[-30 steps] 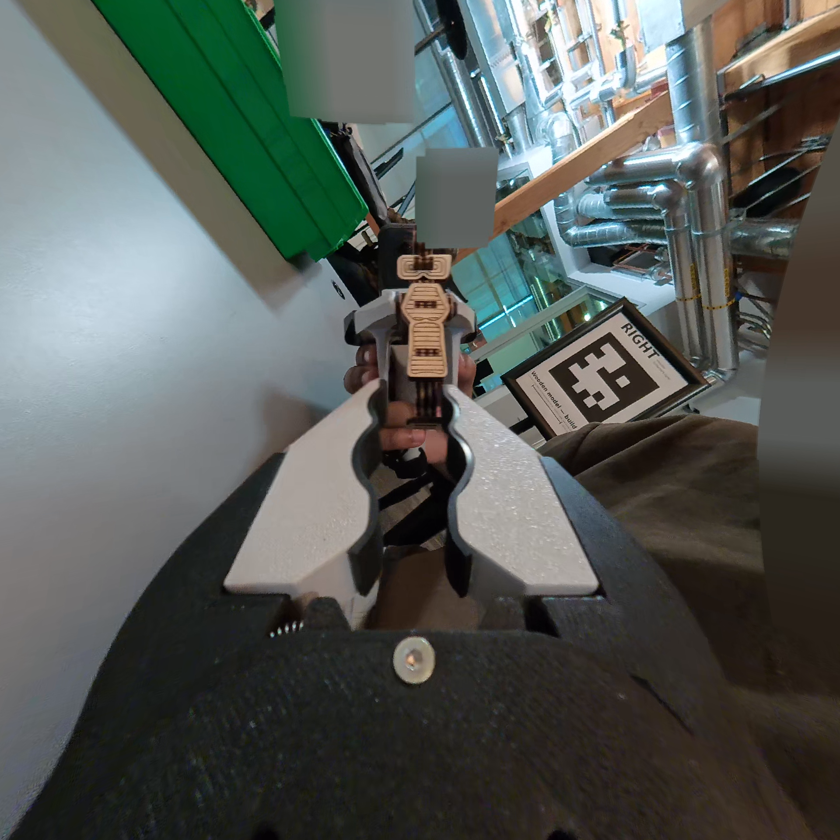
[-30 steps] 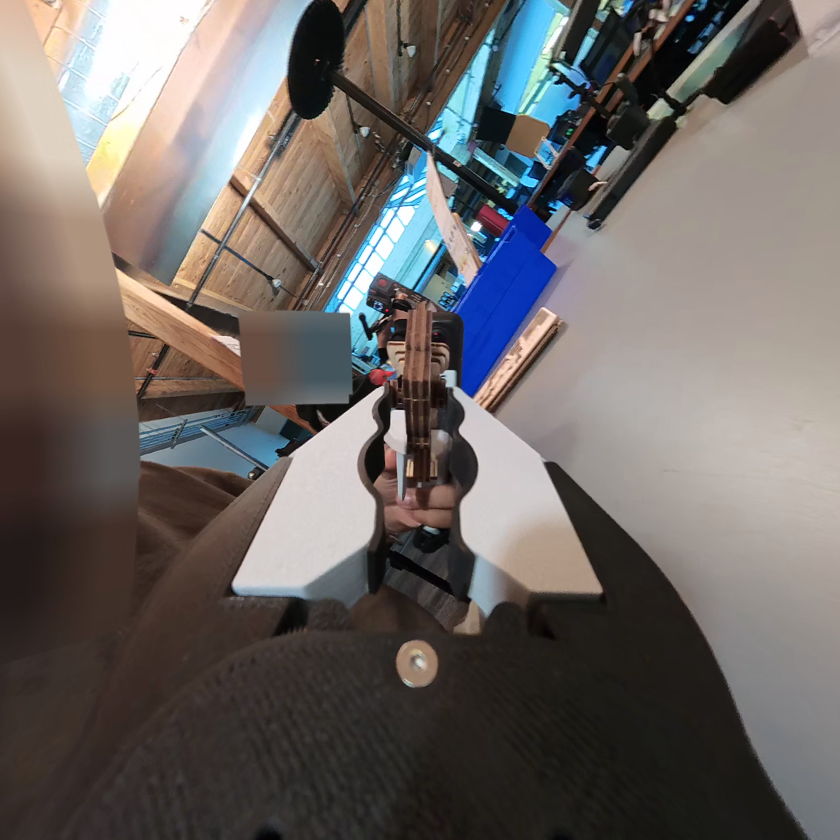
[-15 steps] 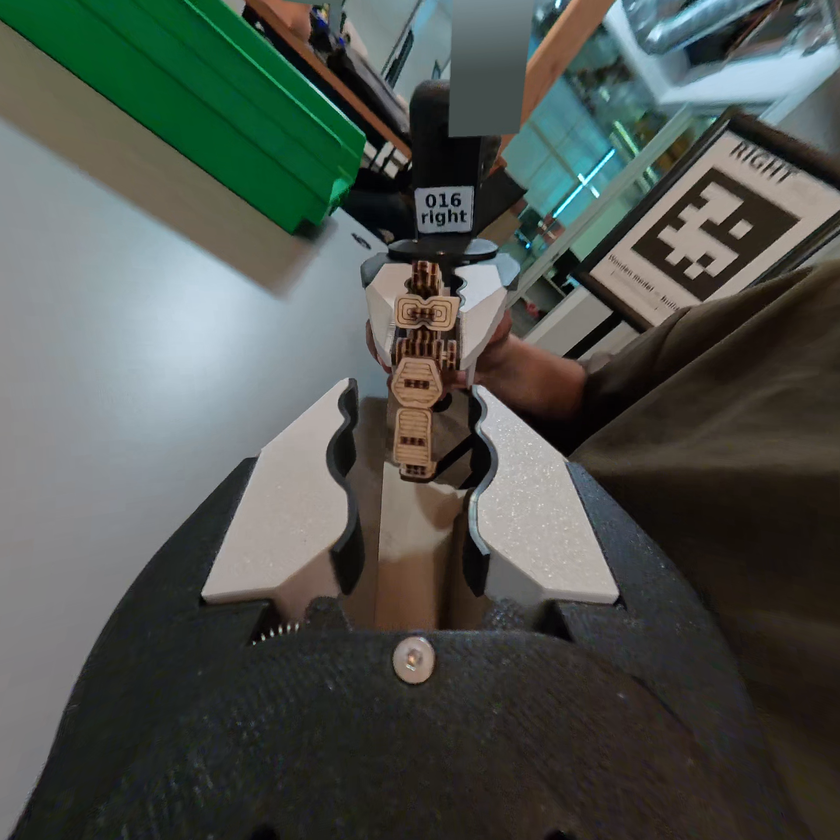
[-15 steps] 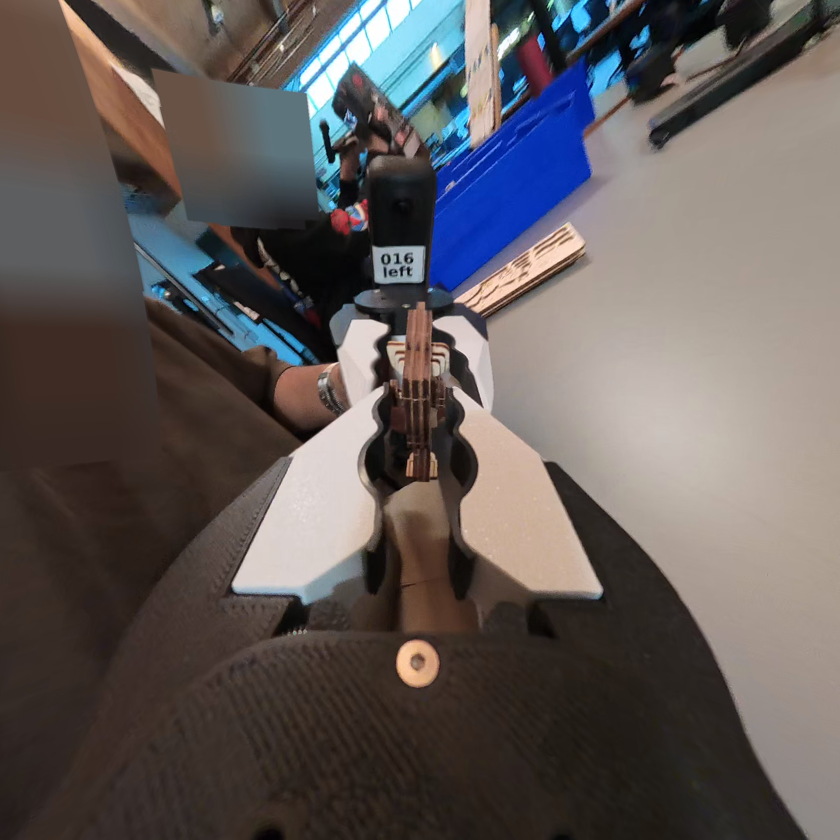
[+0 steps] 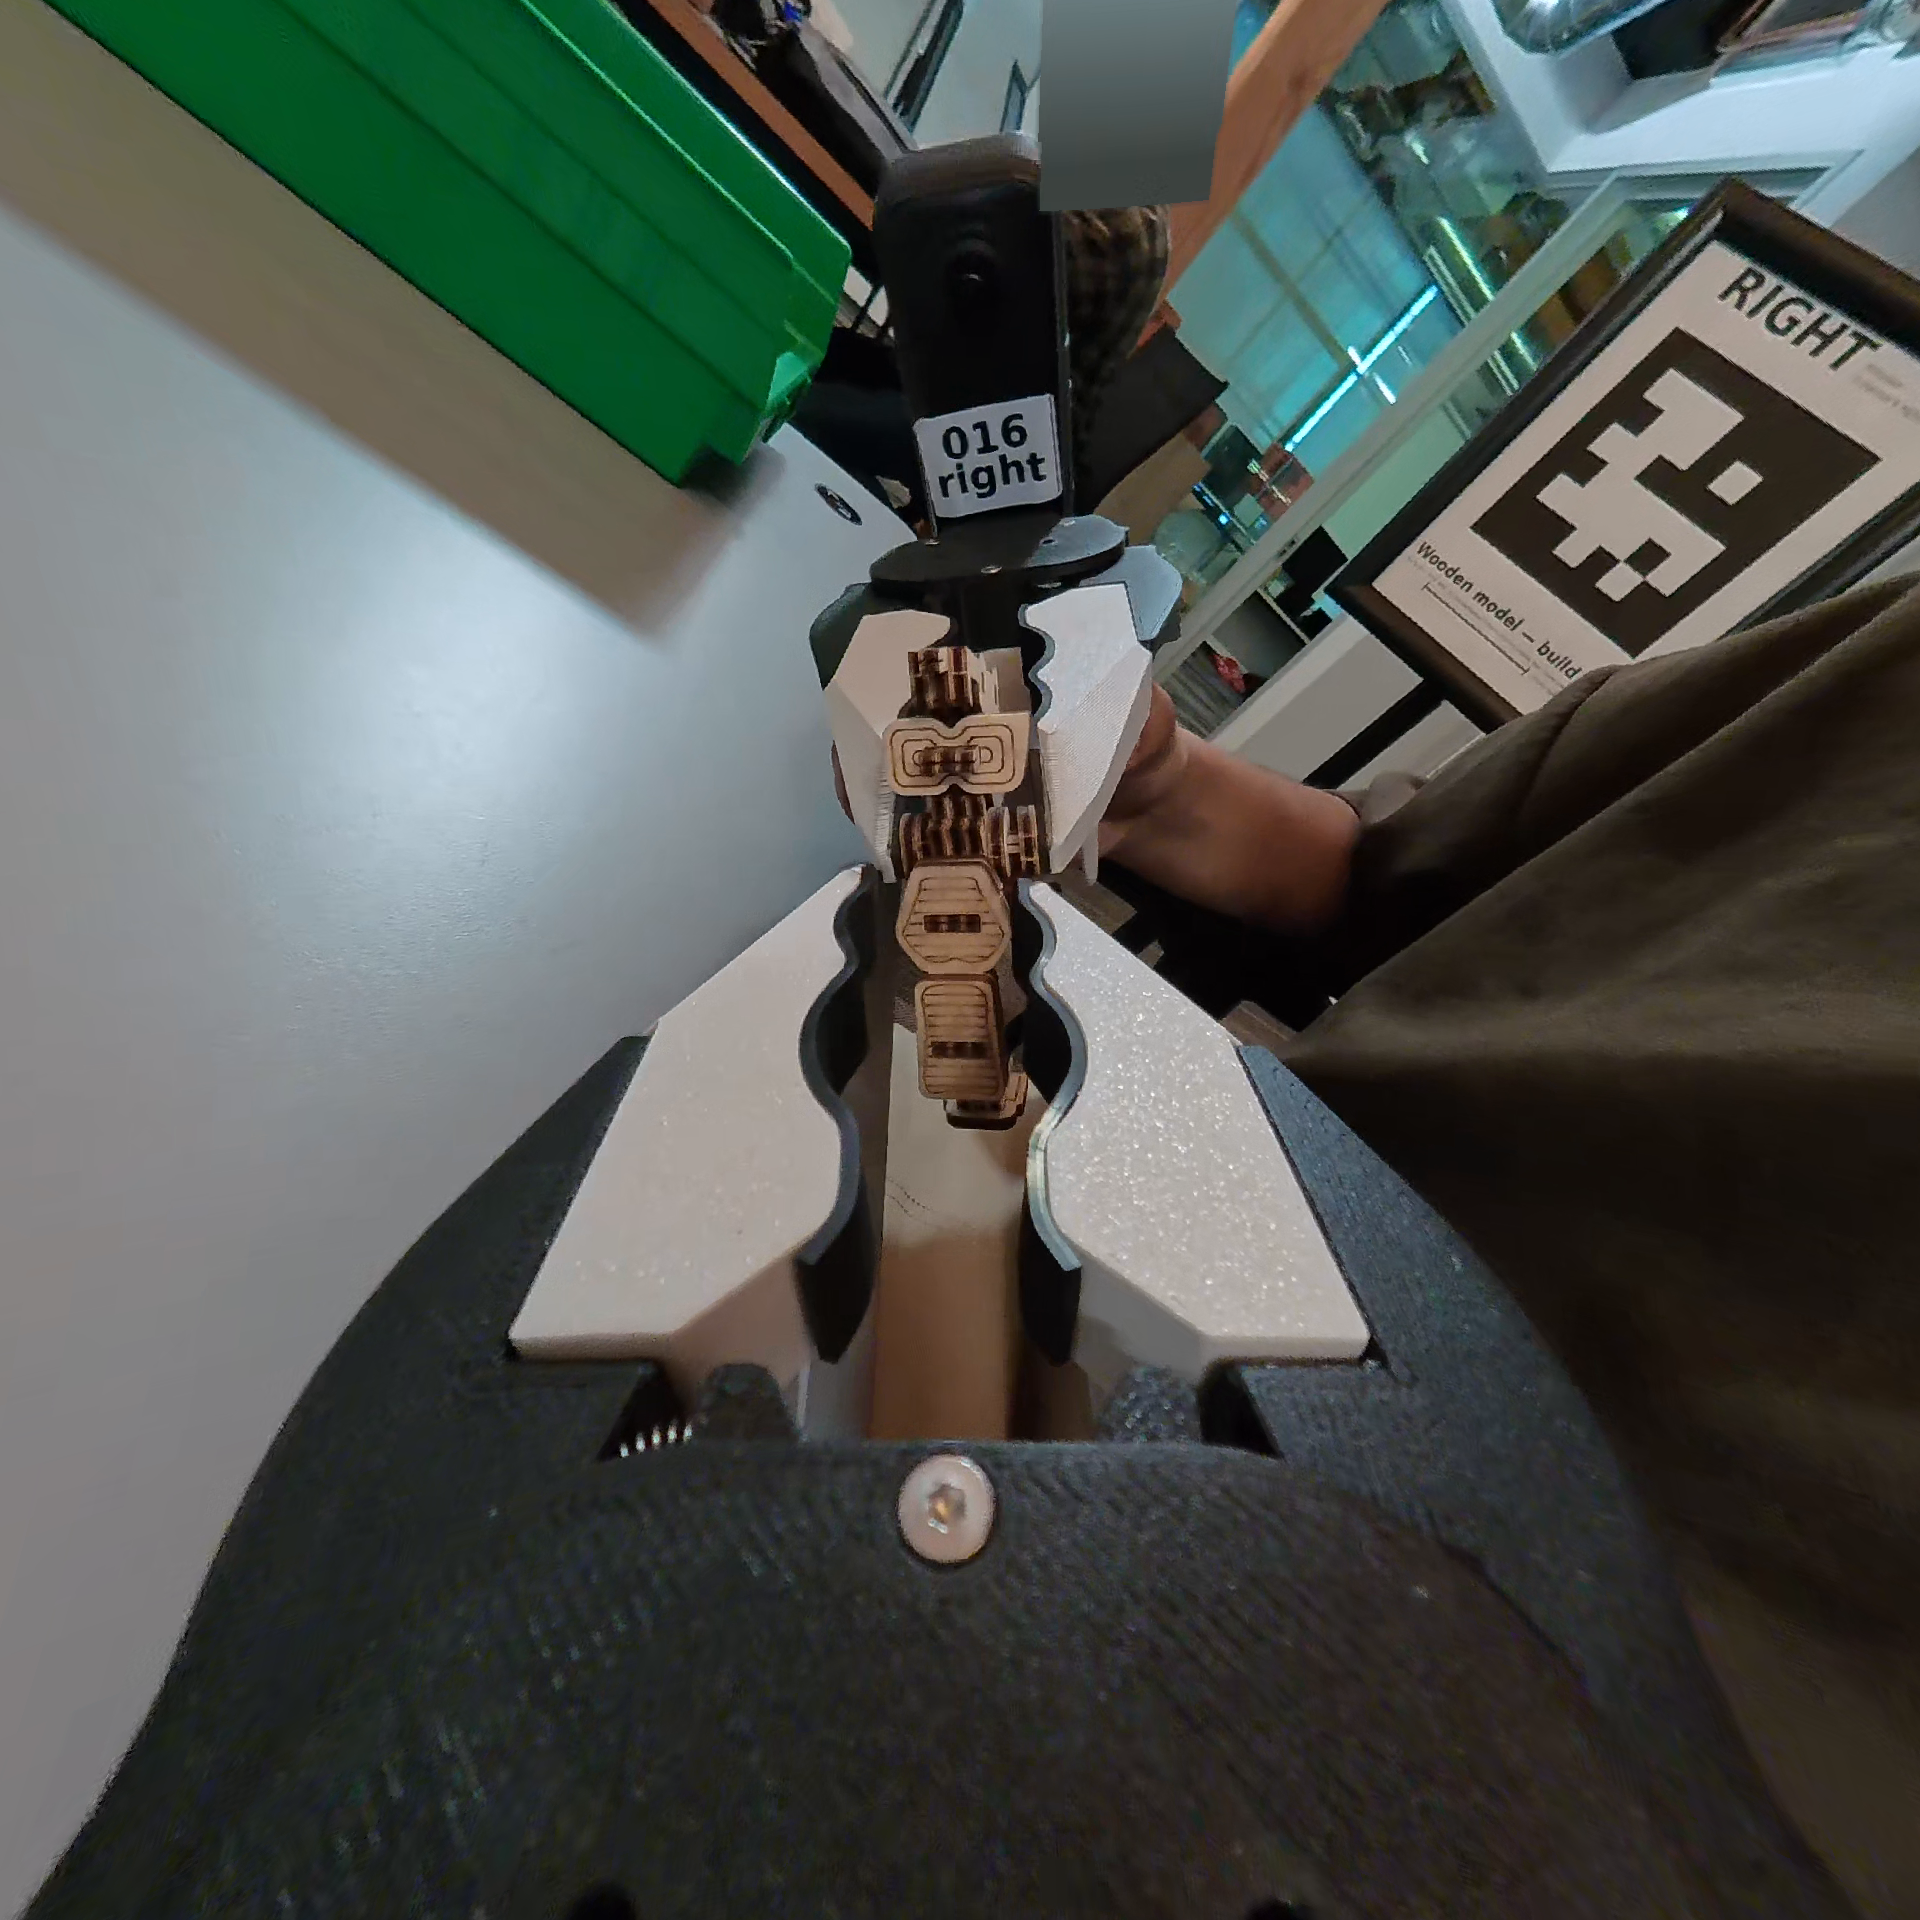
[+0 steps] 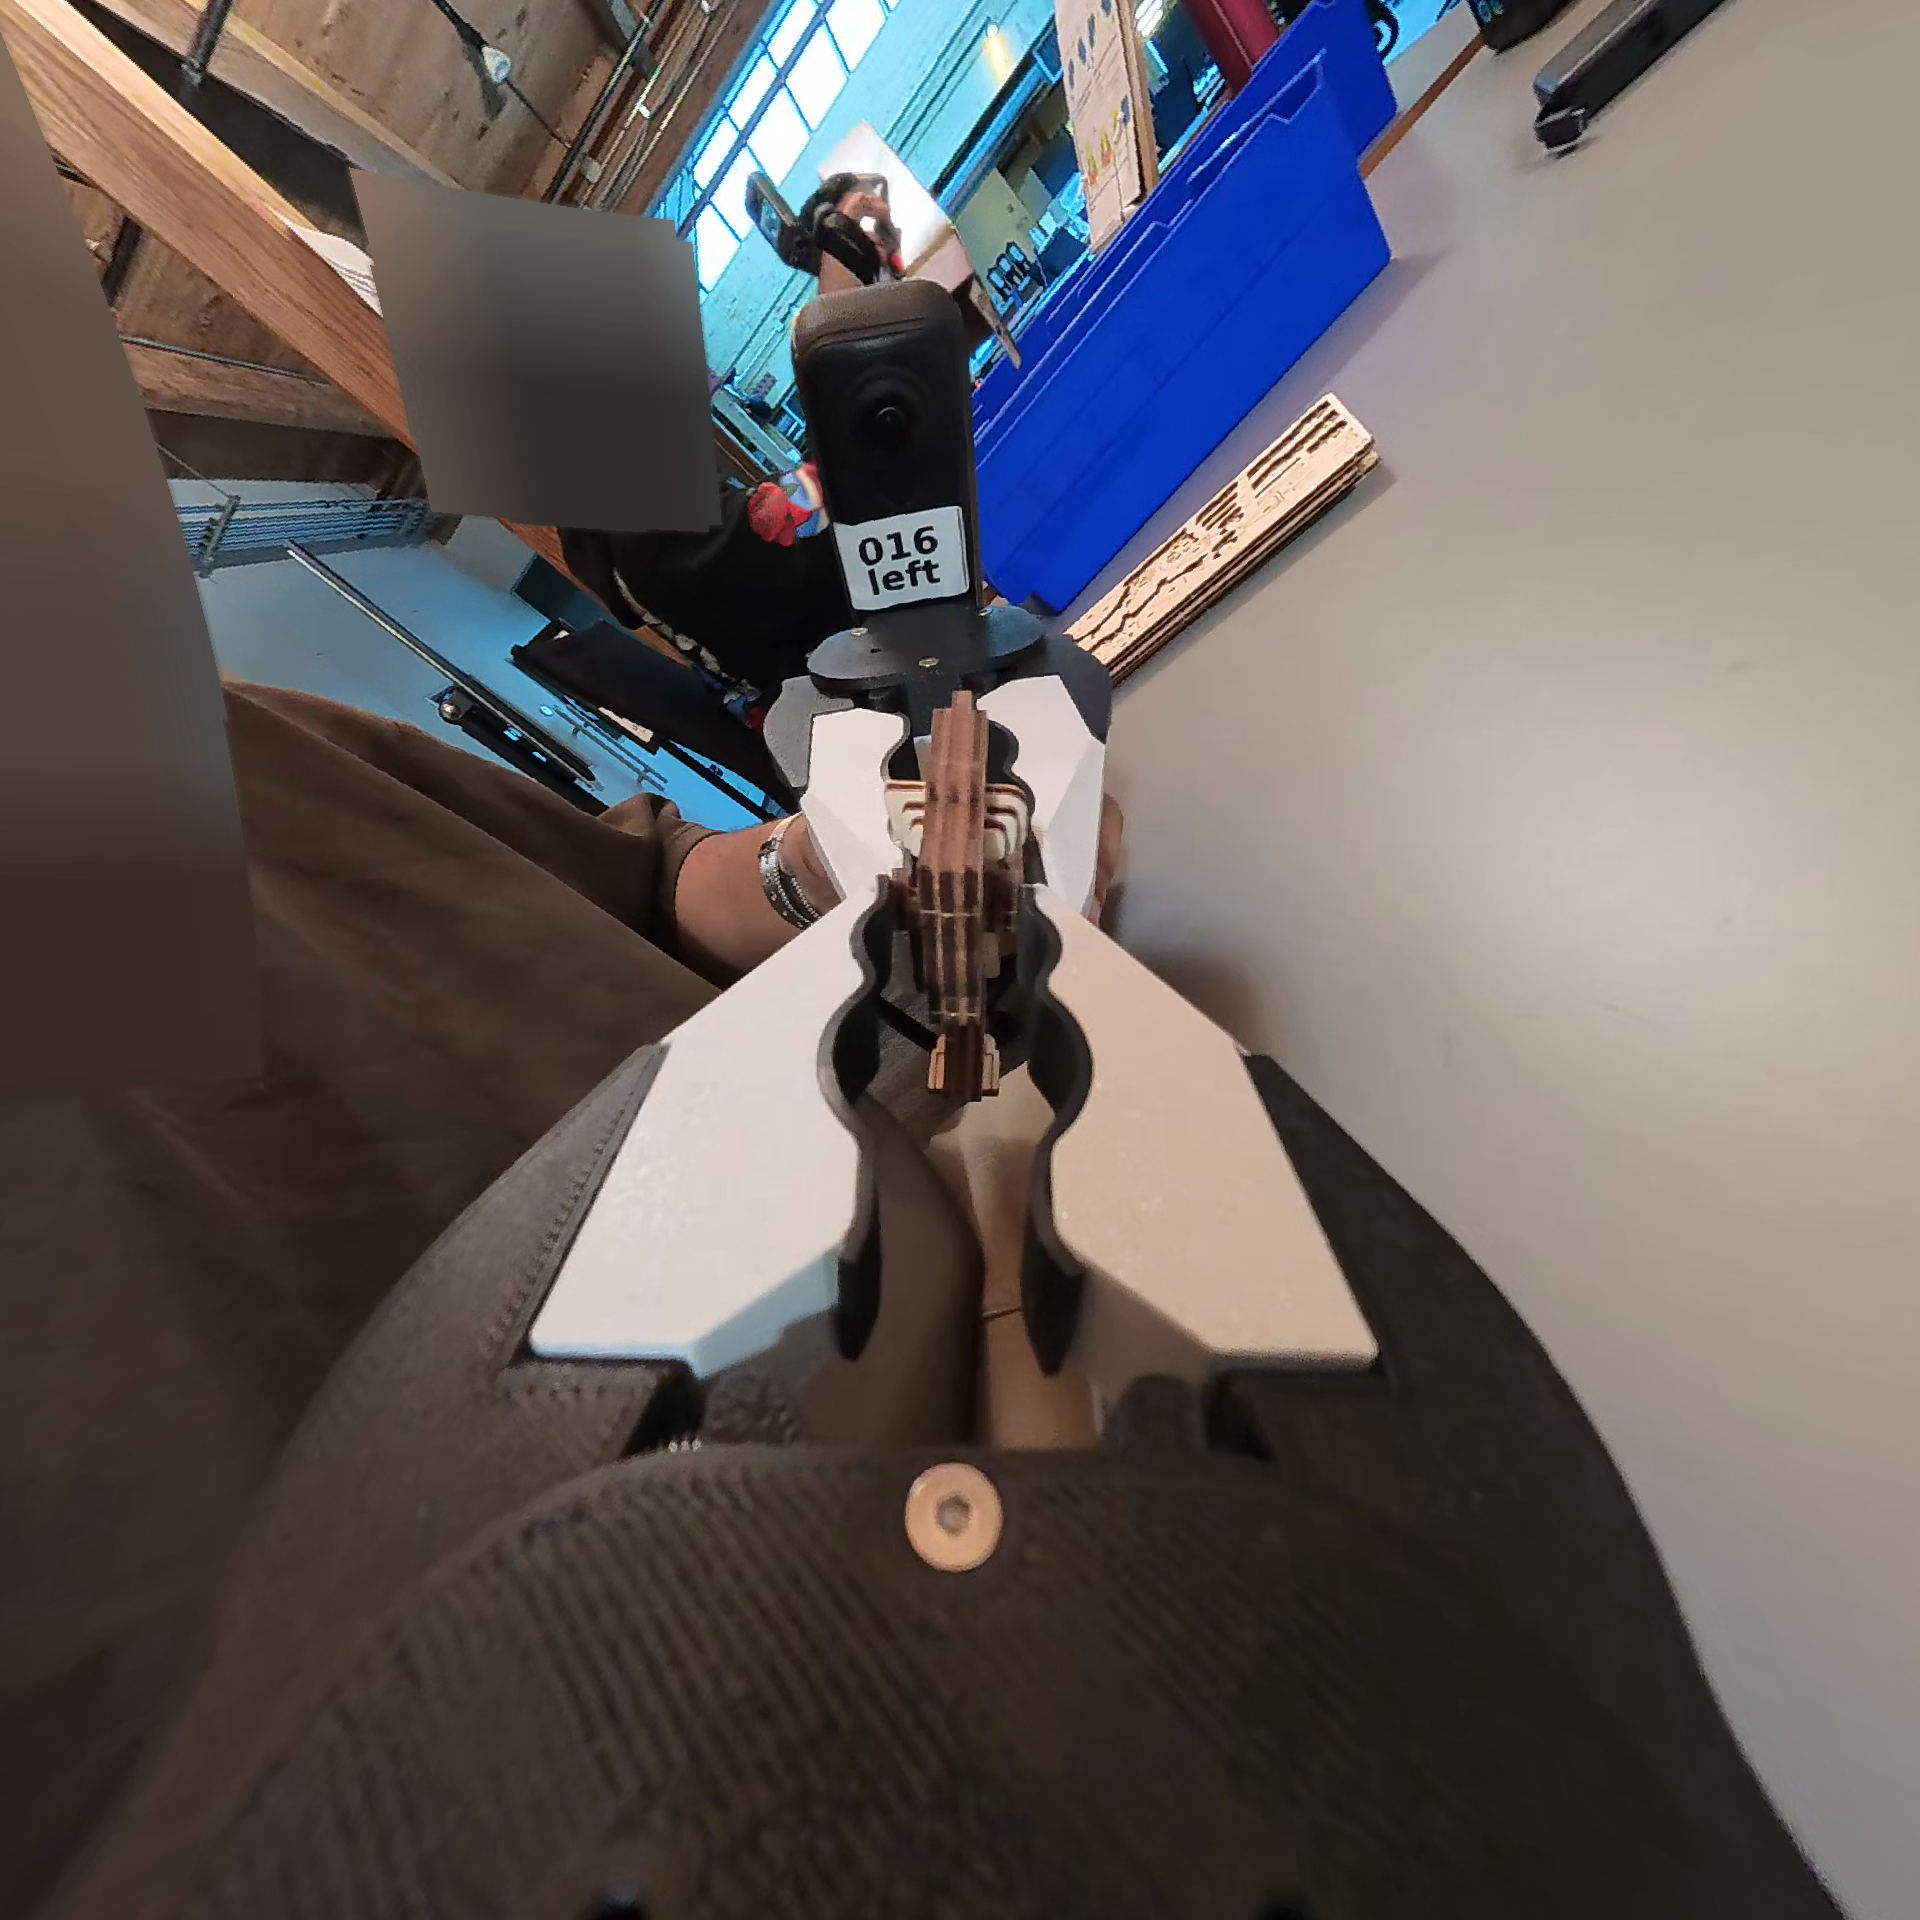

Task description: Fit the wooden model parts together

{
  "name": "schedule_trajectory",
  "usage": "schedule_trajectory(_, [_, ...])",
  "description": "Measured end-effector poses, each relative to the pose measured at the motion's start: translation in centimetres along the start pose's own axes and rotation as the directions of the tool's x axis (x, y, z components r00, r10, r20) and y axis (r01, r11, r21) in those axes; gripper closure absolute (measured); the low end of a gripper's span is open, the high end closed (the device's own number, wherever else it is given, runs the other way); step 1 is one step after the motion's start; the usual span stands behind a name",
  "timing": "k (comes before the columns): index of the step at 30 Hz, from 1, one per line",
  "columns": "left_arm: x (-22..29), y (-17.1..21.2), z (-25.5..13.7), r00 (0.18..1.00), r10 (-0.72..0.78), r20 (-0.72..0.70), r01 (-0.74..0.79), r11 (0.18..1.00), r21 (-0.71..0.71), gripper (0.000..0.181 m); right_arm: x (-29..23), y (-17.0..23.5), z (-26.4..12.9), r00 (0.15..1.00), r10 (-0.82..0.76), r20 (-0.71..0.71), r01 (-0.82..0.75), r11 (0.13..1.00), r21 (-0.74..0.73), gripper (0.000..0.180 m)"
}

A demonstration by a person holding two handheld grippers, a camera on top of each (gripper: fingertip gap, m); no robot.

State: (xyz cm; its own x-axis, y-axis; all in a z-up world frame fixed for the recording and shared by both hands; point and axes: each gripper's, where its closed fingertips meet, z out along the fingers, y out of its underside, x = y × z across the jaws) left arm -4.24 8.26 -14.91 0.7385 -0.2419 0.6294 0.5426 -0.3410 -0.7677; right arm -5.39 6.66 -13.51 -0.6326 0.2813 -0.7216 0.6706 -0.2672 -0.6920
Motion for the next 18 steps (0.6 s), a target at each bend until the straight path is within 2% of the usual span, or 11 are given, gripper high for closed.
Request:
schedule_trajectory(4, [-0.26,-0.1,-0.14,1.0,-0.026,0.001,0.026,1.0,0.01,0.161,0.25,-0.02,0.01,1.0,0.004,-0.014,-0.004,1.0,0.008,0.157])
schedule_trajectory(6, [-0.16,-0.24,-0.18,0.999,-0.051,-0.018,0.052,0.998,0.02,0.162,0.4,-0.19,-0.13,1.0,0.013,-0.02,-0.013,1.0,0.022,0.15])
schedule_trajectory(18, [-0.95,-0.37,-0.49,0.995,-0.096,0.005,0.096,0.995,0.037,0.162,0.99,-0.58,-0.46,0.999,0.006,-0.039,-0.005,1.0,0.03,0.149])
